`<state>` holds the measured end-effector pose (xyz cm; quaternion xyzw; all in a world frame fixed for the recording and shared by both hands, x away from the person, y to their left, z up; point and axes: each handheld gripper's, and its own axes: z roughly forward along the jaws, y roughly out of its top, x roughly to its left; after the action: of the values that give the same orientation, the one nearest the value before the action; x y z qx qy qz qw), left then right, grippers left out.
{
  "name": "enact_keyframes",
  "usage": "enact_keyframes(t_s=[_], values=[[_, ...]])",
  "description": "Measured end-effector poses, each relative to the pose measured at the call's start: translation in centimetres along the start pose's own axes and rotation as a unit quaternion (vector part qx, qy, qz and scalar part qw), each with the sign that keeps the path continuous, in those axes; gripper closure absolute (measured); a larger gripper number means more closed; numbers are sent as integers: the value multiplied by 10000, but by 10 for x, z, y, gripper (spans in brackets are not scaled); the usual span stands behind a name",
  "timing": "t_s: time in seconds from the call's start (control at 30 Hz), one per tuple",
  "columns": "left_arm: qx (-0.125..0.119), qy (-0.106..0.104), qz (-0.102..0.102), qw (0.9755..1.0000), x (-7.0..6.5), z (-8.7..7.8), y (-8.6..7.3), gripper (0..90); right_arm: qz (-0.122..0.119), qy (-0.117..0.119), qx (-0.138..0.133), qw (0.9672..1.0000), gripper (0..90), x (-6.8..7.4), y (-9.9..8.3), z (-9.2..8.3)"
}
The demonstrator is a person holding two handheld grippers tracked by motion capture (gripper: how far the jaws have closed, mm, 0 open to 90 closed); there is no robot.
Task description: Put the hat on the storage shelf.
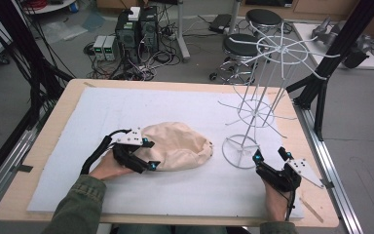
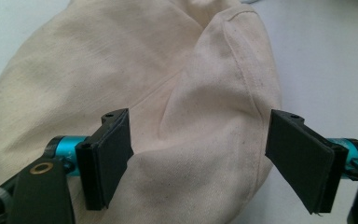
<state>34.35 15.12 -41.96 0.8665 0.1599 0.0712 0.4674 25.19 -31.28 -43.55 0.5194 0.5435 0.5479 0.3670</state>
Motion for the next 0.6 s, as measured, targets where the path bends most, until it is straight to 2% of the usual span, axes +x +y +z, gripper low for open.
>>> enact_keyframes(t_s=[0.17, 0.6], values=[[281, -32, 256, 9993, -3, 9, -3, 218, 50, 3, 25, 10000, 104, 0, 0, 0], [321, 21, 339, 9989, -3, 14, -5, 232, 40, -9, 13, 10000, 104, 0, 0, 0]])
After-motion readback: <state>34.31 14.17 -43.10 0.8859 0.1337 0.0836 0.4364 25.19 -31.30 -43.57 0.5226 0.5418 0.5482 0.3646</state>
